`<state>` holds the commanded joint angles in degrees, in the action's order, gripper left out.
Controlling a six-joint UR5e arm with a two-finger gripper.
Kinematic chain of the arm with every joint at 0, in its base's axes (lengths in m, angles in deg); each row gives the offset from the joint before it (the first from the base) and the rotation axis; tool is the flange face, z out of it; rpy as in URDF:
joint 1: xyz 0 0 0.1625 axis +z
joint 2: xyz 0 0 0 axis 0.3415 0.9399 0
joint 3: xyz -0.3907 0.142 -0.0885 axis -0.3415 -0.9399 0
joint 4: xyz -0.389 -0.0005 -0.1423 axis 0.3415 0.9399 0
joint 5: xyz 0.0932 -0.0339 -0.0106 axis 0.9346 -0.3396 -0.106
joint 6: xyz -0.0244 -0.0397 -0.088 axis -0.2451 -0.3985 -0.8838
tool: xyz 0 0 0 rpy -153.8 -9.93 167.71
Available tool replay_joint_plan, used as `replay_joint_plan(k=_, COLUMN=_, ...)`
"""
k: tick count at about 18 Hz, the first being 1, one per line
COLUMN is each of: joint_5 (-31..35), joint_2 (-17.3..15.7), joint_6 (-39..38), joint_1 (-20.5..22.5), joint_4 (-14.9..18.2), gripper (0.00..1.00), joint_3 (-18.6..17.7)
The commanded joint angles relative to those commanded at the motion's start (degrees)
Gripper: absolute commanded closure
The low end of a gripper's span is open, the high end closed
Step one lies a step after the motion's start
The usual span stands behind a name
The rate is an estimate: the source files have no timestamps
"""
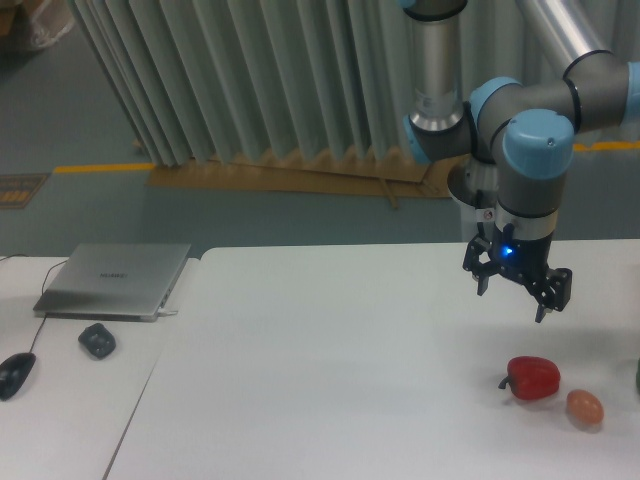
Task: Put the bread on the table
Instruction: 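Move the open gripper up and away past the red pepper, out of view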
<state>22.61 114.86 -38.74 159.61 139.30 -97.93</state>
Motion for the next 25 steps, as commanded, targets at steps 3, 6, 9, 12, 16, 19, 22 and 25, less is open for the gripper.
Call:
replay_joint_plan(k=3, joint_5=2.4, joint_2=-1.0, joint_6=0.5, joint_1=0.1, joint_4=-1.4, gripper=0.0, joint_3=-1.5)
replay_joint_plan(k=6, joint_5=4.0, joint_2=-1.0, joint_6=3.3, joint_1=0.2, joint_4=-0.9, gripper=0.0, joint_3=-1.9)
replay_joint_plan(k=9, joint_5=4.0, joint_2=-1.0, joint_6=3.9, joint_1=0.2, joint_4=-0.9, gripper=0.0, joint_3=-2.1)
replay_joint_plan(k=12, joint_5=3.9, joint_2=-1.2, joint_6=4.2, joint_1=0.5, joint_4=-0.4, gripper=0.0, joint_3=-2.1)
replay_joint_plan(k=16, joint_5=3.9, joint_2=-1.4, joint_6=4.5, joint_1=0.7, joint_4=-0.1, gripper=0.0, joint_3=-2.1)
replay_joint_plan(k=19, joint_5=3.9, joint_2=-1.6, joint_6=4.5, joint_1=0.8, joint_4=-0.1, gripper=0.0, joint_3=-2.1)
replay_joint_plan(k=22, joint_5=3.9, joint_2=-1.5, joint_6=4.5, joint_1=0.8, joint_4=-0.1, gripper=0.0, joint_3=-2.2)
replay_joint_plan(k=25, joint_5=3.9, joint_2=-1.6, joint_6=4.5, joint_1=0.9, joint_4=0.0, gripper=0.0, joint_3=-2.2)
